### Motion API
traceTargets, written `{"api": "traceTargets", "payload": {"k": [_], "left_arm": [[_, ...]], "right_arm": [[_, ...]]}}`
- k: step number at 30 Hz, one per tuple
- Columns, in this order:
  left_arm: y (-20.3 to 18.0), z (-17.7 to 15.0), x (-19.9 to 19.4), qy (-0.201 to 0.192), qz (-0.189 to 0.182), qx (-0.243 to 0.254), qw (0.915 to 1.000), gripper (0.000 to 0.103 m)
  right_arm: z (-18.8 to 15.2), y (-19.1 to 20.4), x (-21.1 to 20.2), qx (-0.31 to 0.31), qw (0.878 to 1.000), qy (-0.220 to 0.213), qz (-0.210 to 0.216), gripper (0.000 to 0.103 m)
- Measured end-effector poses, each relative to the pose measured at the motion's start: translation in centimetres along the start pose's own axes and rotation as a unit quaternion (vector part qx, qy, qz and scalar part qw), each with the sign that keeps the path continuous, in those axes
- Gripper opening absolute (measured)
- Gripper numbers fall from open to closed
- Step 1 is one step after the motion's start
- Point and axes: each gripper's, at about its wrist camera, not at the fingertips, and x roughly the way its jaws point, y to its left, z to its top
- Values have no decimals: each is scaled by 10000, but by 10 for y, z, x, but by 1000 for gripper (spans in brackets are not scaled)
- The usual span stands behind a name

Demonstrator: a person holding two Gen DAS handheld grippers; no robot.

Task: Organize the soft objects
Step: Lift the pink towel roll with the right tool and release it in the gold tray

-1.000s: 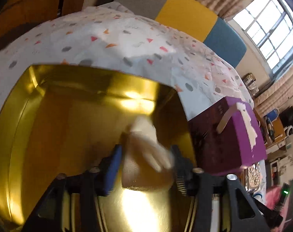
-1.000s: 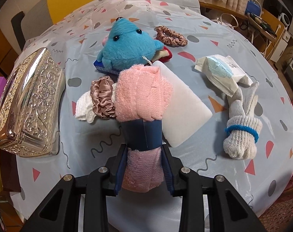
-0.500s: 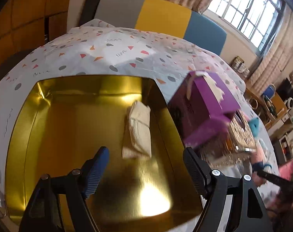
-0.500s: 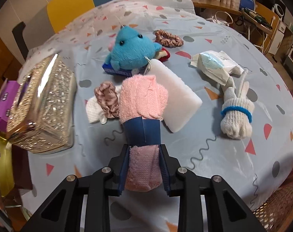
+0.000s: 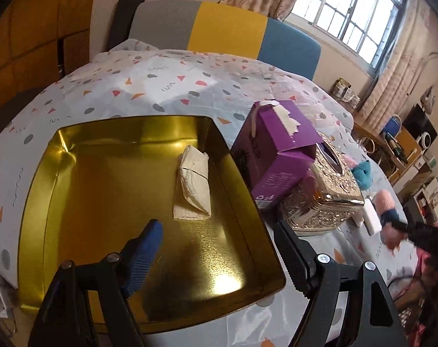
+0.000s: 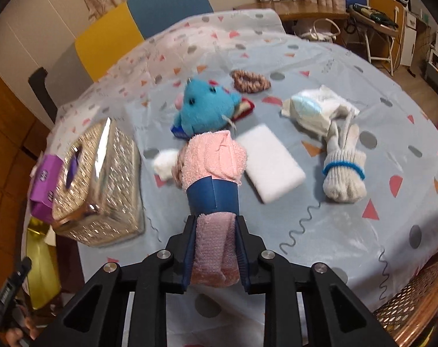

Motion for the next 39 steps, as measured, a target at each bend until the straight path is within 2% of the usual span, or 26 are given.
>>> {"api": "traceTargets", "payload": {"k": [7,11,16,20,22,25,27,31,34,39], "left_arm": [[-8,-9,-3,65,69,208,9997,82],[-7,-14,-6,54,102,236,9997,82],[2,-16,-13,7,184,194,9996,82],[14,-18,-17,-17,259,90,9996,82],[21,-19,-19,-28,299,13,9995,82],[32,-21,-25,-90,385,-99,9992,82],[37,-21,-28,-131,454,-149,9988,82],[49,-21,-38,-254,623,-302,9973,82],[58,-20,-45,-340,748,-416,9957,82],[67,-21,-51,-422,999,-479,9929,84]], "right_arm": [[44,35,2,-342,9991,-194,157,24],[77,75,9,-649,9966,-303,404,24],[106,148,17,-1183,9893,-390,754,24],[114,221,24,-1682,9768,-355,1277,24],[108,257,27,-1998,9666,-268,1581,24],[78,313,30,-2596,9411,3,2167,24],[55,338,34,-2898,9260,217,2409,24],[-4,376,52,-3450,8989,727,2601,24],[-32,391,71,-3649,8924,990,2461,24],[-64,405,103,-3807,8938,1263,2004,26]]}}
